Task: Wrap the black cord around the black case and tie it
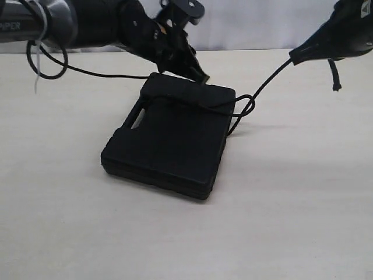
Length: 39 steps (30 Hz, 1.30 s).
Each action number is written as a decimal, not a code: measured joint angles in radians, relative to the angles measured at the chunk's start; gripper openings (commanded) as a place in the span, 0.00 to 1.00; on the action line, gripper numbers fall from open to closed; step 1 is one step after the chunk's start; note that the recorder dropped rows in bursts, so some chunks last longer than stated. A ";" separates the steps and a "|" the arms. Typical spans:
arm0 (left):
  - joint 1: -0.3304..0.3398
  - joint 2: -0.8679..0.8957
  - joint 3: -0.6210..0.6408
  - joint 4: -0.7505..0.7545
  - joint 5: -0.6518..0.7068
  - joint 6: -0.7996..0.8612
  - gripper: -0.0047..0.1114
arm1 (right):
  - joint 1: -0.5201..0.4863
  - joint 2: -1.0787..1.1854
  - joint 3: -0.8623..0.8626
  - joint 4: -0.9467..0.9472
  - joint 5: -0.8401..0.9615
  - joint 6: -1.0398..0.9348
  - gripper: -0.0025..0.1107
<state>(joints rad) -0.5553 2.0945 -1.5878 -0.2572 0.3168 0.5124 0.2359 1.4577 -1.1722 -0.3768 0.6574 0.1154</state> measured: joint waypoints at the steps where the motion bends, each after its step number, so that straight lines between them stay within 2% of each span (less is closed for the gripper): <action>1: -0.021 0.003 0.000 -0.035 0.020 0.078 0.18 | 0.000 0.000 0.000 -0.021 -0.003 0.015 0.06; 5: -0.108 0.025 0.000 -0.137 0.103 0.415 0.18 | 0.000 0.000 0.000 -0.046 0.008 0.039 0.06; 7: -0.136 0.044 0.000 -0.153 0.108 0.508 0.18 | 0.000 0.000 0.000 -0.048 0.033 0.041 0.06; 10: -0.144 0.075 0.000 -0.162 0.098 0.560 0.18 | 0.000 0.000 0.000 -0.057 0.079 0.046 0.06; 14: -0.140 0.121 0.000 -0.157 0.089 0.573 0.18 | 0.000 0.000 0.023 -0.112 0.113 0.048 0.06; 25: -0.111 0.130 -0.002 -0.159 0.068 0.576 0.18 | -0.010 0.093 0.222 -0.418 0.132 0.048 0.06; 33: -0.018 0.132 -0.010 -0.159 0.139 0.554 0.18 | -0.149 0.139 0.245 -0.436 0.093 0.050 0.06; 39: 0.023 0.128 -0.011 -0.186 0.178 0.531 0.17 | -0.186 0.144 0.247 -0.426 0.015 0.056 0.06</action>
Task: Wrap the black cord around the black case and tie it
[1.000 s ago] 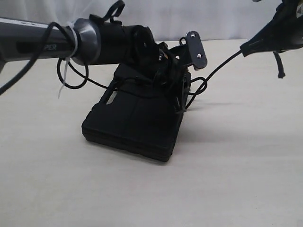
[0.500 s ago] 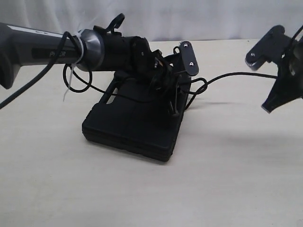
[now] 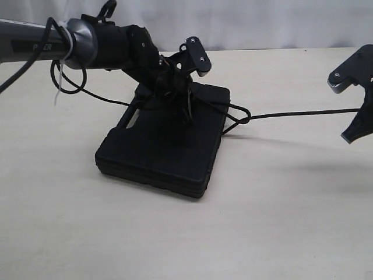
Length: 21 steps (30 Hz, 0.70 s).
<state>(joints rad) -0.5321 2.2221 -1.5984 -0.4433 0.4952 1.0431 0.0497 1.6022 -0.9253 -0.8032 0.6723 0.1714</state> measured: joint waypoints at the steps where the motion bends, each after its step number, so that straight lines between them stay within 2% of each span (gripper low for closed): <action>1: 0.010 -0.002 0.000 -0.007 0.010 -0.005 0.16 | 0.000 0.000 0.000 0.002 -0.008 0.000 0.06; 5: 0.043 -0.015 0.000 -0.002 0.055 -0.017 0.04 | 0.000 0.001 0.000 -0.003 -0.025 0.000 0.06; 9: 0.073 -0.046 0.006 0.030 0.109 -0.017 0.04 | 0.000 0.004 0.000 0.003 -0.029 0.001 0.06; 14: 0.073 -0.091 0.010 0.027 0.114 -0.050 0.04 | 0.000 0.004 0.016 0.043 -0.023 0.001 0.06; 17: 0.073 -0.108 0.010 -0.005 0.107 -0.071 0.04 | -0.002 0.004 0.079 0.051 -0.027 -0.088 0.06; 19: 0.073 -0.109 0.010 -0.013 0.105 -0.071 0.04 | -0.002 0.005 0.101 0.051 -0.064 -0.112 0.15; 21: 0.073 -0.109 0.010 -0.014 0.105 -0.071 0.04 | -0.002 0.006 0.101 0.046 -0.082 -0.121 0.40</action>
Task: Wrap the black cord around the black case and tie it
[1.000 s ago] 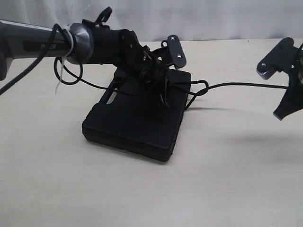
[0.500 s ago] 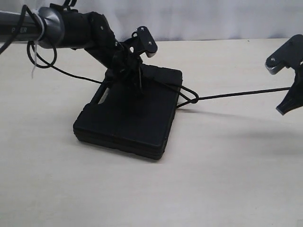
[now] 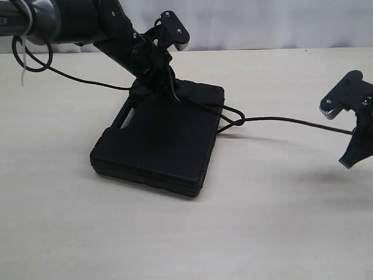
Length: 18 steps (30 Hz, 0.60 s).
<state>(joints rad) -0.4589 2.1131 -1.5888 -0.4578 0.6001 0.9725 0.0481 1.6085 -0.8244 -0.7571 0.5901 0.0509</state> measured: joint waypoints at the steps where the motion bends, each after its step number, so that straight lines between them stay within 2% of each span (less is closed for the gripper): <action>1: 0.000 0.000 0.000 -0.003 0.000 0.000 0.04 | 0.000 0.000 0.000 -0.014 0.000 -0.002 0.47; 4: 0.000 0.000 0.000 -0.030 -0.002 0.000 0.04 | 0.000 0.000 0.000 -0.065 0.023 -0.006 0.59; 7: -0.004 0.000 0.000 -0.058 -0.024 0.007 0.04 | 0.016 -0.005 0.000 -0.100 0.015 -0.006 0.59; 12: -0.019 0.000 0.000 -0.169 -0.022 0.126 0.04 | 0.139 -0.017 0.000 -0.106 -0.117 -0.010 0.59; 18: -0.041 0.000 0.000 -0.321 0.106 0.392 0.04 | 0.233 0.010 0.000 -0.103 -0.232 -0.010 0.57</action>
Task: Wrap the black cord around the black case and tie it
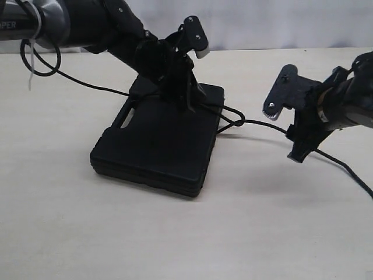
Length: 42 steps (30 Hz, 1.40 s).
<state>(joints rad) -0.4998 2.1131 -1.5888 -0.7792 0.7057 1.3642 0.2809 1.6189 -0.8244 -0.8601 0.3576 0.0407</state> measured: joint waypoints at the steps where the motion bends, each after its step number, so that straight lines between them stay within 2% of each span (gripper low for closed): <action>1: -0.004 0.005 0.000 -0.019 0.002 0.031 0.04 | 0.000 0.015 0.000 0.005 -0.016 0.003 0.57; 8: -0.018 0.054 0.000 -0.086 -0.111 0.091 0.04 | 0.000 0.108 0.000 0.006 -0.141 0.018 0.57; 12: -0.018 0.072 0.000 -0.088 -0.131 0.095 0.04 | 0.000 0.149 0.000 -0.068 -0.229 -0.009 0.57; 20: -0.022 0.073 0.000 -0.092 -0.133 0.099 0.04 | -0.011 0.260 -0.089 -0.135 -0.183 -0.020 0.55; 23: -0.022 0.073 0.000 -0.092 -0.133 0.099 0.04 | -0.011 0.284 -0.118 -0.135 -0.181 -0.020 0.45; 28: -0.022 0.073 0.000 -0.045 -0.133 0.099 0.04 | -0.011 0.308 -0.127 -0.170 -0.150 -0.024 0.10; 29: -0.022 0.073 0.000 -0.019 -0.133 0.092 0.04 | -0.011 0.310 -0.127 -0.184 -0.131 -0.024 0.06; 36: -0.022 0.073 0.000 0.195 -0.131 -0.038 0.04 | -0.011 0.310 -0.127 -0.224 -0.044 -0.026 0.06; 42: 0.027 0.073 0.000 0.235 -0.105 -0.132 0.04 | -0.011 0.311 -0.122 -0.221 -0.027 -0.026 0.06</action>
<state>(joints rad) -0.4730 2.1860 -1.5888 -0.5438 0.6008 1.2326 0.2699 1.9294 -0.9467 -1.0813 0.3308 0.0147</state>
